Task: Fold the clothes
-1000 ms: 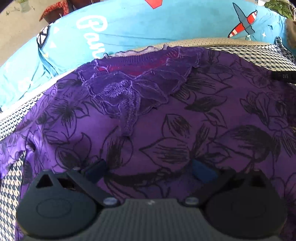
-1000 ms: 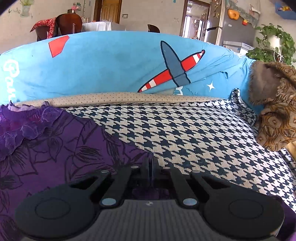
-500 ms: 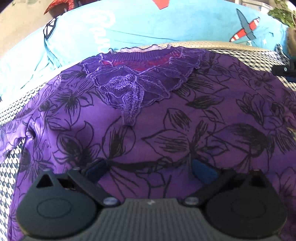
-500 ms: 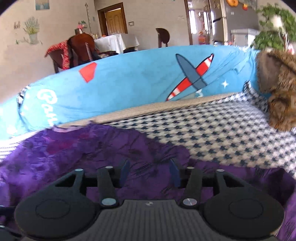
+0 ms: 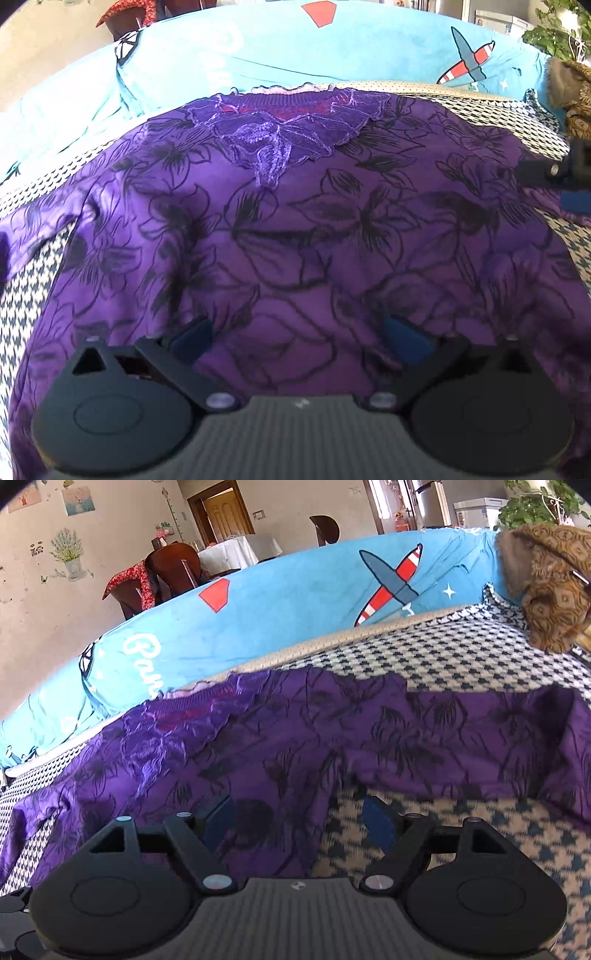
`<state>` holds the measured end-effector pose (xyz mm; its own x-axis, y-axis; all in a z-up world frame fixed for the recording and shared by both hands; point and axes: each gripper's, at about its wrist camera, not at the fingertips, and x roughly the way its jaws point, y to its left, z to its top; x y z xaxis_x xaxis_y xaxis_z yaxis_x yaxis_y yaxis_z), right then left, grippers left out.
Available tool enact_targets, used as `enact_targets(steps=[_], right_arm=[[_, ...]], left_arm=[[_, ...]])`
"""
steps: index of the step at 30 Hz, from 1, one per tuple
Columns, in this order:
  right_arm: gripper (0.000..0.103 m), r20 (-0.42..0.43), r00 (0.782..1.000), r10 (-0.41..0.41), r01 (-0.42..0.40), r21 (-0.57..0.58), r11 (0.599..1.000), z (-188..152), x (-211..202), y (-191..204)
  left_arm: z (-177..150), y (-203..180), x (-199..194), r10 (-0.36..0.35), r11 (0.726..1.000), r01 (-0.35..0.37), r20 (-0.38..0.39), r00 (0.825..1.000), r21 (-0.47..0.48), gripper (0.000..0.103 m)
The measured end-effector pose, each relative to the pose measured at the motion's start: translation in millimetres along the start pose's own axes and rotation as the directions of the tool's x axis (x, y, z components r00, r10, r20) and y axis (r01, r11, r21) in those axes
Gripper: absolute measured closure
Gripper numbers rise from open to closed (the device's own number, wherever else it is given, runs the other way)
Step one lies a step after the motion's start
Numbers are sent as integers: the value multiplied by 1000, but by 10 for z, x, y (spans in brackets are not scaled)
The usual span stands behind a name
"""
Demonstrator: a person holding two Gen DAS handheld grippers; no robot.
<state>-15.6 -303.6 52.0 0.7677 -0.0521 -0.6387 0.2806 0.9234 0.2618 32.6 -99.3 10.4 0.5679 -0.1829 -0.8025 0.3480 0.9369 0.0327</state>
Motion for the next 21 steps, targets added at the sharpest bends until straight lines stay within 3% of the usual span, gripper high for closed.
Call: enact_targets(steps=[3,8,18,21], right_arm=[[25,-19,1000,17,-16,26,1000,-121,-11,2],[25,-59,998,-22,26,68,997,-251,90,-67],[25,-28,996,-88,86,-54,995,-401,125,43],[24,-19,995,-94,92,-67,994,-414,132,58]], left_arm=[[-99,59,-56,-19,1000,19,0,1000,-20,0],[-263,210,-174,-17,999,17,19,1000,-37,0],[-578,614,-402,23,995,-20,33,999,-94,0],[-644,633,-451,65,995,-62,40,997,-78,0]])
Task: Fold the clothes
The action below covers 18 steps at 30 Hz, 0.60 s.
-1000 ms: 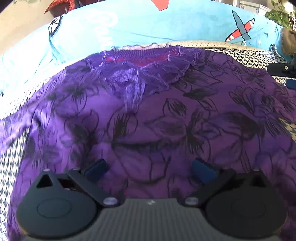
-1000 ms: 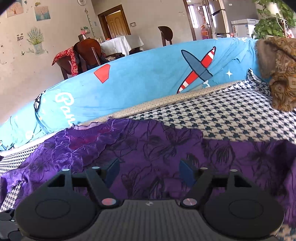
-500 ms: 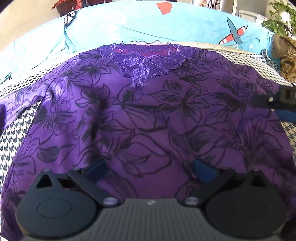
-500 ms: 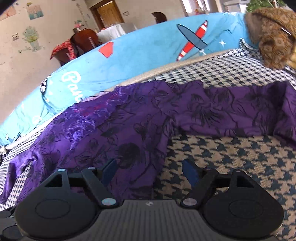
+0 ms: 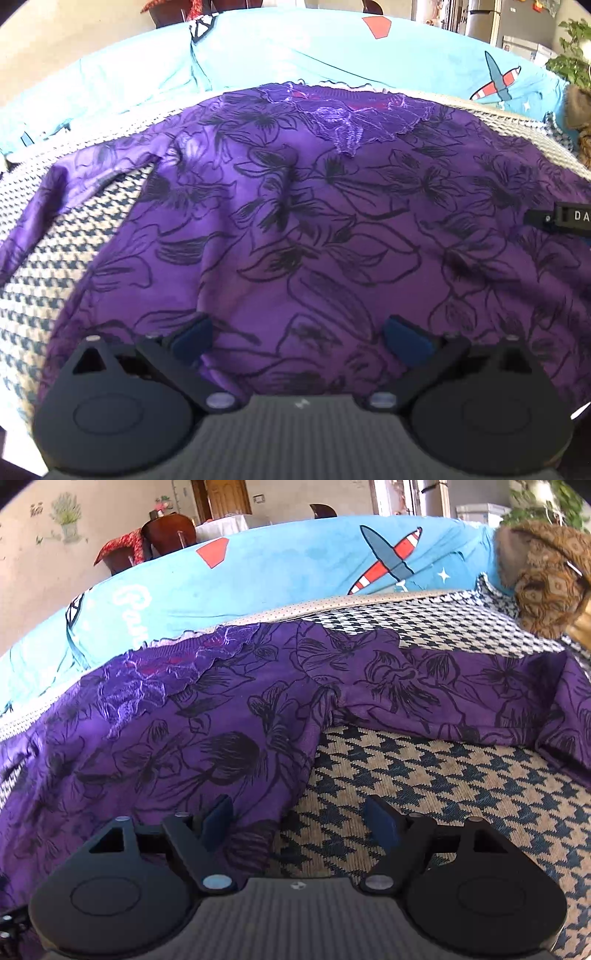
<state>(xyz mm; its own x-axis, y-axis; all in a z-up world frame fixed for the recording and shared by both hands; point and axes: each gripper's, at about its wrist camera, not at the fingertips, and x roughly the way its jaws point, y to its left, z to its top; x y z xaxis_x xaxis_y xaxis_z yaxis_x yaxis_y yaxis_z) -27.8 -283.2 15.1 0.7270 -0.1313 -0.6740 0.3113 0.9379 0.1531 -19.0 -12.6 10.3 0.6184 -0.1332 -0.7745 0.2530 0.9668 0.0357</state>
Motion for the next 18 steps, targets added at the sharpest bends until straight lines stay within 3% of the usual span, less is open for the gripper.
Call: enact_targets(steps=[9,18], right_arm=[[24,16,1000,16,-16,7,1000,-51,-35,-28],[25,39,998,42,-42,-9,999,-126,-104,-79]], left_arm=[[-39,335,-30,89,983,-96,-50,995,-156,0],[-118,458,-68,102,980,-108,-44,994,-165,0]])
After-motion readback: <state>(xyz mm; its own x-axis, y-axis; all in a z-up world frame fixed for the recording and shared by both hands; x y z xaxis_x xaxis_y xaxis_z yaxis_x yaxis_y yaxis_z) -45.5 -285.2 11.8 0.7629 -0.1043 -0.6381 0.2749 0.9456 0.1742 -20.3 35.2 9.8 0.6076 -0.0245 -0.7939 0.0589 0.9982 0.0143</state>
